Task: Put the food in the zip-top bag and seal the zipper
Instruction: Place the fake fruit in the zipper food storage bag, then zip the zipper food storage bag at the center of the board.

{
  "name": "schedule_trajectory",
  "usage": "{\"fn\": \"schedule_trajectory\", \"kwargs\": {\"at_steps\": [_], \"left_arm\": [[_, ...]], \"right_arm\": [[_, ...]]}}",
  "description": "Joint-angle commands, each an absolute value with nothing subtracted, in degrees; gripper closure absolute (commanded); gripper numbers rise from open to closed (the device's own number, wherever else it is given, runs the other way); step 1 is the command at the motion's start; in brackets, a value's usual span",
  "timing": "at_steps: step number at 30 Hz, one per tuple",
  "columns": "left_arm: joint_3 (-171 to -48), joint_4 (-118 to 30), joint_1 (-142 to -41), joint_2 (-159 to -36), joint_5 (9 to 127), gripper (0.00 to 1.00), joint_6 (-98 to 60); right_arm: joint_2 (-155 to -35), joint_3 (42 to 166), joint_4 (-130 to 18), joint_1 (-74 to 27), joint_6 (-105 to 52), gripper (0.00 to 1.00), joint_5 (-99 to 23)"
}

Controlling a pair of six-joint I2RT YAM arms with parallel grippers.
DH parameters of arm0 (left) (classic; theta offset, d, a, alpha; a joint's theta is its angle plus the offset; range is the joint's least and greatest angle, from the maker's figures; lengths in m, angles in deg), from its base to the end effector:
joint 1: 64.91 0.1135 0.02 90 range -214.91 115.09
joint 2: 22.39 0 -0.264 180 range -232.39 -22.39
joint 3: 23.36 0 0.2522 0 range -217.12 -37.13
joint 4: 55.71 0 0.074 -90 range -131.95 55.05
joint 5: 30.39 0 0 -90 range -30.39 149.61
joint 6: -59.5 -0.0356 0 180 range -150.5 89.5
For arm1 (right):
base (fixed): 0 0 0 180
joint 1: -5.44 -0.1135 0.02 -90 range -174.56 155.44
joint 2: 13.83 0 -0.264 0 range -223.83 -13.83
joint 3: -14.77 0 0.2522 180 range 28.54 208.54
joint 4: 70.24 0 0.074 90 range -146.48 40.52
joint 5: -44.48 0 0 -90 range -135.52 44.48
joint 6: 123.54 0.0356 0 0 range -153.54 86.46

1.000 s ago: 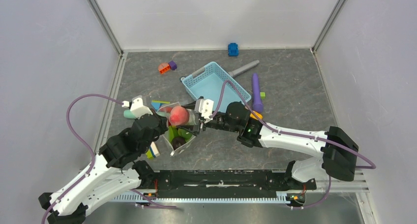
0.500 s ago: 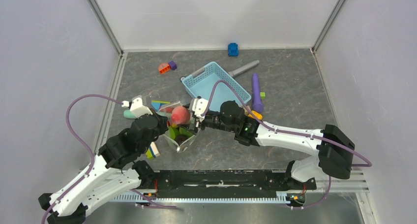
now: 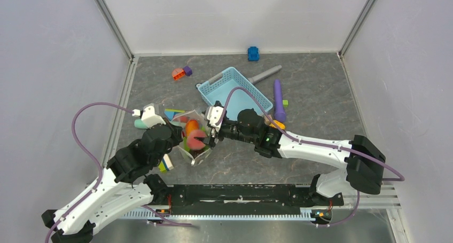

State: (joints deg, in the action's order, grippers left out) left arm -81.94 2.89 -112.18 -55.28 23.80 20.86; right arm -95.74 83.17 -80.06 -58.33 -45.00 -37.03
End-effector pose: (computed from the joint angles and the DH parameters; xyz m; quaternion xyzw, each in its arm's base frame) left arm 0.0913 -0.0681 0.3103 -0.1766 0.8301 -0.1687 0.5012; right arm 0.1443 0.3047 0.3089 -0.4841 0.5454 0.3491 0.5885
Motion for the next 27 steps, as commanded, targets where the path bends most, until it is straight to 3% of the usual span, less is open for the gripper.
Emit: {"fn": "schedule_trajectory", "kwargs": {"at_steps": [1,15,22,25,27], "left_arm": [[-82.55,0.33,-112.11,-55.49,23.23,0.97,20.15],[-82.30,0.24,-112.09,-55.18,23.52,0.97,19.94],[-82.44,-0.58,-112.10,-55.66,24.46,0.96,19.02],[-82.56,-1.02,-112.11,-56.39,25.15,0.96,18.51],[-82.80,-1.17,-112.11,-56.90,25.57,0.97,18.15]], "right_arm": [[-93.17,85.66,-79.34,-58.64,-45.84,0.02,-36.84],[-92.39,89.02,-68.90,-57.82,-38.08,0.02,-49.78],[-99.86,97.25,-60.21,-55.06,-34.95,0.01,-41.88],[-102.48,100.32,-58.13,-54.60,-34.40,0.15,-40.01],[-103.66,101.51,-57.31,-54.45,-33.93,0.32,-40.19]]}}
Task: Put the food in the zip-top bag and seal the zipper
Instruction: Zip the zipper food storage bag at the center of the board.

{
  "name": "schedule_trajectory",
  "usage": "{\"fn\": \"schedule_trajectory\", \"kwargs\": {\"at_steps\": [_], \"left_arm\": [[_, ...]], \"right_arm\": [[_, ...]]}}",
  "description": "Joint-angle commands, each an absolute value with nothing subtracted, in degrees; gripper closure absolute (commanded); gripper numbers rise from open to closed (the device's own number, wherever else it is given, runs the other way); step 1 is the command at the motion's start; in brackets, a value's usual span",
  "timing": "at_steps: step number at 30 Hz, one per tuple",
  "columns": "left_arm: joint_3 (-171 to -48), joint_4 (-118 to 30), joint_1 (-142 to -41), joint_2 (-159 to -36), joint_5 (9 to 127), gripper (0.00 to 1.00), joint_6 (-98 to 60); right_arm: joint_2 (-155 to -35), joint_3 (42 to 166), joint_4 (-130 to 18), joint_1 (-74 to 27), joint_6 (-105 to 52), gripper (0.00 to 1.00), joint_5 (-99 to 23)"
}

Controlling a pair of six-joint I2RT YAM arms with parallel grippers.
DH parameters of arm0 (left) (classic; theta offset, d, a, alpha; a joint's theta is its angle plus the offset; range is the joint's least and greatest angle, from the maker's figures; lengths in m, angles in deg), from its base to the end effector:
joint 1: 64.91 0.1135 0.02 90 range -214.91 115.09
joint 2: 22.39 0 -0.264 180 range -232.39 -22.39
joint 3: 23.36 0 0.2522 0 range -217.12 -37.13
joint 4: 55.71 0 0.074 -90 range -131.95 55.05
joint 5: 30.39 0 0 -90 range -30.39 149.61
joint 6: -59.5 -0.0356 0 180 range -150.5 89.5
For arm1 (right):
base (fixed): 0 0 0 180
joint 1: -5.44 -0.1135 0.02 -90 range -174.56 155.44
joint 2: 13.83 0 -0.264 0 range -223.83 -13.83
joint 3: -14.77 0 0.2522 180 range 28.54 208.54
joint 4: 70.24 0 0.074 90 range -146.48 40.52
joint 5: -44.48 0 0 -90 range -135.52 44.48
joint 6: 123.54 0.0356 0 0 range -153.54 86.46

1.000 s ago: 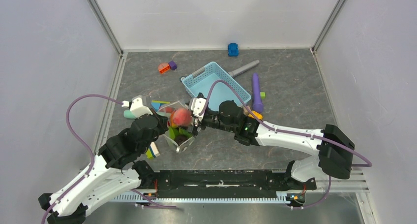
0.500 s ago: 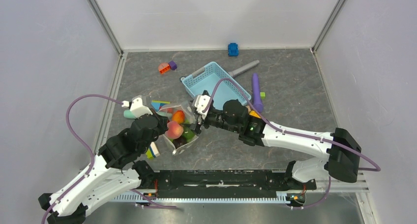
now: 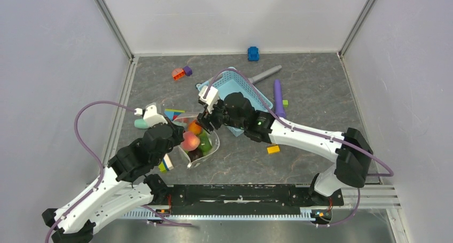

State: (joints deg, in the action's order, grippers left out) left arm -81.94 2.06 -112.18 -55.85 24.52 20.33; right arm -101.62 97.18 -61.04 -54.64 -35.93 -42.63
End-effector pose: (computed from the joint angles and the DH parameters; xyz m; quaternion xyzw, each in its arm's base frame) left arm 0.0930 -0.0705 0.3105 -0.1706 0.8316 -0.1722 0.4996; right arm 0.1815 0.3189 0.3261 -0.4233 0.6682 0.3125 0.5260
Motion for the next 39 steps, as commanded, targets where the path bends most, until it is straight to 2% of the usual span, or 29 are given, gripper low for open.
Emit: {"fn": "schedule_trajectory", "kwargs": {"at_steps": [1,3,6,7,12,20,25,26,28,30,31,32,35,39], "left_arm": [[-82.91,-1.21,-112.10,-57.04,25.76,0.97,18.04],[-83.11,-1.42,-112.11,-57.28,26.42,0.96,17.56],[-83.25,-2.92,-112.11,-57.62,29.05,0.95,15.80],[-83.27,-3.68,-112.11,-57.81,30.61,0.95,14.98],[-83.54,-10.27,-112.11,-59.75,41.58,0.91,9.72],[-82.76,-24.47,-112.11,-65.86,67.12,0.81,3.08],[-82.67,-37.49,-112.11,-74.29,78.98,0.79,4.05],[-83.35,-38.82,-112.11,-76.59,79.67,0.76,3.97],[-84.87,-40.64,-112.14,-80.29,80.88,0.60,3.29],[-86.80,-41.09,-112.19,-83.40,82.54,0.34,2.30],[-87.56,-41.41,-112.18,-84.61,83.54,0.10,1.69],[-88.12,-41.63,-112.20,-85.32,84.51,0.01,1.30],[-88.91,-41.64,-112.77,-85.58,86.20,0.00,-1.24],[-87.52,-37.66,-115.35,-80.49,82.03,0.00,-8.49]], "right_arm": [[-103.69,101.78,-57.19,-54.34,-33.67,0.48,-40.58],[-103.05,101.14,-57.36,-54.25,-33.62,0.71,-41.29],[-100.92,99.01,-57.30,-54.24,-31.60,0.97,-42.84],[-99.85,97.87,-57.27,-54.24,-31.01,1.00,-42.97],[-93.03,92.19,-55.39,-54.16,-26.04,1.00,-42.92],[-82.34,92.40,-36.41,-54.16,-16.88,1.00,-45.14],[-77.32,88.90,-26.30,-54.11,-7.36,1.00,-59.30],[-76.44,87.97,-25.11,-54.04,-5.46,1.00,-62.62],[-75.27,86.81,-22.72,-52.97,-0.49,1.00,-69.26],[-75.23,88.05,-19.11,-51.64,2.70,1.00,-74.06],[-75.44,88.92,-16.71,-51.07,4.17,1.00,-76.53],[-75.59,89.86,-15.03,-50.64,5.60,1.00,-79.12],[-76.95,91.64,-10.23,-47.54,8.41,1.00,-82.54],[-80.89,95.57,-3.87,-43.67,9.44,1.00,-84.42]]}}
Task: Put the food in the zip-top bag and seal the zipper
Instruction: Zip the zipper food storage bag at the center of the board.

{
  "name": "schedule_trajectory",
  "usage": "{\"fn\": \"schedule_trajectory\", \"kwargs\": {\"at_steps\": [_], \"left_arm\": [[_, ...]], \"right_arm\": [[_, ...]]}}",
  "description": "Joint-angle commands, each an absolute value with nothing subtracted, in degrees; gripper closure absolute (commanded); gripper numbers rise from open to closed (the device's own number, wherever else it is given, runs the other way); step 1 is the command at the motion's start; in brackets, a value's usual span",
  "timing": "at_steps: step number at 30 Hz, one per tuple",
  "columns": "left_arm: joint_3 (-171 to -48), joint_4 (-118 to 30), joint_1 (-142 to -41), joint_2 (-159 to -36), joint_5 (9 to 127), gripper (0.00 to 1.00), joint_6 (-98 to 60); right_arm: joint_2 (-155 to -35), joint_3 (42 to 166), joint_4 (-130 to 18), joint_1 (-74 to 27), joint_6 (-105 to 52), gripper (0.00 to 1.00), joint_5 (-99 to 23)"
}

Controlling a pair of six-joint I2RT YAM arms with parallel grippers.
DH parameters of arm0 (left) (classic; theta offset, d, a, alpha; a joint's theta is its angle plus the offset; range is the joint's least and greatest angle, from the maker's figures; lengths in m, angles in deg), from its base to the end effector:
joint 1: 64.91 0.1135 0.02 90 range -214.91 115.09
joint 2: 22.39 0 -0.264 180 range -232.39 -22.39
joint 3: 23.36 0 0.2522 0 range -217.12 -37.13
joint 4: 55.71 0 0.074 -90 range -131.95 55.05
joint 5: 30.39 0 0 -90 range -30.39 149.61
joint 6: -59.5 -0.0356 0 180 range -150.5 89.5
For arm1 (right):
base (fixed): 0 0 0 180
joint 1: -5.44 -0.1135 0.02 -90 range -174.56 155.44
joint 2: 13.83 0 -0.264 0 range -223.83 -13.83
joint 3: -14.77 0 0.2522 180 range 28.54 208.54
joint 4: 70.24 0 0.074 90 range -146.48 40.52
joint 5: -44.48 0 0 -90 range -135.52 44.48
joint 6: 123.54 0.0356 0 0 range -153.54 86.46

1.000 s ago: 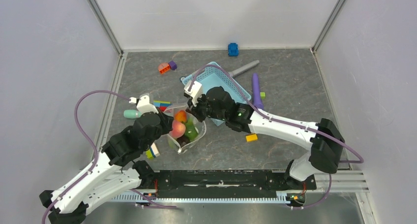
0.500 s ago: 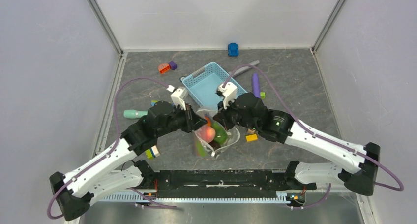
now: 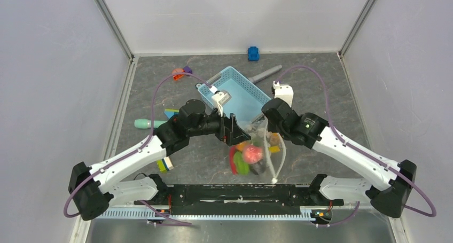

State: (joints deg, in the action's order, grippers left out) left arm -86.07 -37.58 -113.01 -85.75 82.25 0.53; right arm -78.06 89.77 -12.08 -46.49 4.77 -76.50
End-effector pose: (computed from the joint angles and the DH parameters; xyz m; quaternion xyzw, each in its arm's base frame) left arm 0.1601 -0.1989 0.3122 0.2313 0.7714 -0.4867 0.3385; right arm 0.1524 0.1648 0.3214 -0.0101 0.9030 0.0725 0.4234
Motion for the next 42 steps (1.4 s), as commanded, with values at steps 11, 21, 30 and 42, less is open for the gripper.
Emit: {"fn": "schedule_trajectory", "kwargs": {"at_steps": [11,21,30,42], "left_arm": [[-80.62,-38.50,-118.83,-70.52,80.13,0.00,-16.71],[-82.47,-43.93,-126.21,-79.22,79.83,0.00,-21.60],[-78.42,-48.16,-135.56,-79.67,63.14,0.00,-23.56],[-62.70,-59.50,-136.10,-68.99,38.99,0.00,-22.97]], "right_arm": [[-83.17,108.36,6.28,-42.46,7.38,1.00,-90.11],[-83.00,112.74,12.93,-42.24,16.33,1.00,-97.54],[-90.15,116.71,12.67,-41.63,17.13,1.00,-99.09],[-88.19,111.65,7.07,-39.60,12.54,1.00,-96.54]]}}
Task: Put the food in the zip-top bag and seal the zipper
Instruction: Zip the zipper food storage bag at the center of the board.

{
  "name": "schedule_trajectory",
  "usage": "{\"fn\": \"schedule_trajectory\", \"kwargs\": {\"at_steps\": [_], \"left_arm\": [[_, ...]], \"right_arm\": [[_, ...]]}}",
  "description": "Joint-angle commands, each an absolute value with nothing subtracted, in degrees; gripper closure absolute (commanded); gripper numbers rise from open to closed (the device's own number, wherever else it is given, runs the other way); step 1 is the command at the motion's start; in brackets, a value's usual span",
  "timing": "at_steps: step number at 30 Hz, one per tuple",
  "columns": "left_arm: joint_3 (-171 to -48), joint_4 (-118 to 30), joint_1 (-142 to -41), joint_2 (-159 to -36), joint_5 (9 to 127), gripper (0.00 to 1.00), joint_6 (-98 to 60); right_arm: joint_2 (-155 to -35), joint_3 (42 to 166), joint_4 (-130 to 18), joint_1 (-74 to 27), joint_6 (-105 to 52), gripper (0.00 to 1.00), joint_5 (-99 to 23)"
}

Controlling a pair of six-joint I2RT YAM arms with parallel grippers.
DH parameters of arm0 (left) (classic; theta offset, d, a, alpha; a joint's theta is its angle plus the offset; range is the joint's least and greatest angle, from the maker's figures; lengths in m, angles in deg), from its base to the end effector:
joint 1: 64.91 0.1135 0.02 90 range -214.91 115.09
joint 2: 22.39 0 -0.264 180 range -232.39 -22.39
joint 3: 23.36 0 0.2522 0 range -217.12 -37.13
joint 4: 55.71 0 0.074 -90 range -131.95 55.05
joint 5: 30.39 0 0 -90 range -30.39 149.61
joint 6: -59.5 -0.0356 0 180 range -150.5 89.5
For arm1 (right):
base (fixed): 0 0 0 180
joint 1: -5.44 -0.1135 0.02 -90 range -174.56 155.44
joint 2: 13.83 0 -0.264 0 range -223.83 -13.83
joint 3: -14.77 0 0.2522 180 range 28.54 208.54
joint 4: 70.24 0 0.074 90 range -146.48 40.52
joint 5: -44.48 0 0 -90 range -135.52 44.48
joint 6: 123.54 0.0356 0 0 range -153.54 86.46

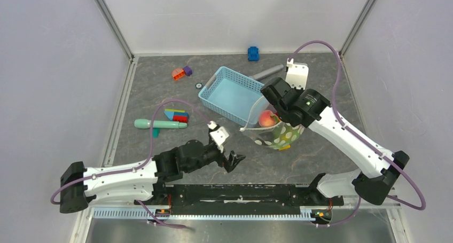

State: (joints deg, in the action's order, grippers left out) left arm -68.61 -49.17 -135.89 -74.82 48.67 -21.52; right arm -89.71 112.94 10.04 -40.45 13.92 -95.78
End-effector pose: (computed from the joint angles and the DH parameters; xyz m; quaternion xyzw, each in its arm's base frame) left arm 0.0765 -0.2012 0.2654 0.3528 0.7014 -0.3376 0.5193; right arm 0.1869 0.1534 0.3831 0.1290 0.8686 -0.0985 0.4682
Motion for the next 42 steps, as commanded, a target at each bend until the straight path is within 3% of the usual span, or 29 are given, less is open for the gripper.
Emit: {"fn": "schedule_trajectory", "kwargs": {"at_steps": [1,8,19,26,42], "left_arm": [[-60.01,-62.84,-136.15,-68.19,38.09,0.00,-23.55],[-48.35,-94.50,-135.78,-75.59,37.70,0.00,-29.15],[-51.88,-121.22,-127.97,-99.51,49.19,0.00,-25.66],[-56.49,-125.15,-126.00,-108.18,56.51,0.02,-24.54],[-60.14,-131.07,-124.30,-118.33,61.57,0.29,-21.28]], "right_arm": [[-88.26,111.36,6.62,-39.42,12.29,1.00,-96.24],[-87.52,108.90,5.27,-38.50,11.40,1.00,-94.99],[-84.00,104.43,2.80,-36.95,9.67,1.00,-93.99],[-82.66,102.12,1.57,-35.46,8.46,1.00,-93.07],[-80.37,98.86,-1.20,-33.81,6.54,1.00,-91.67]]}}
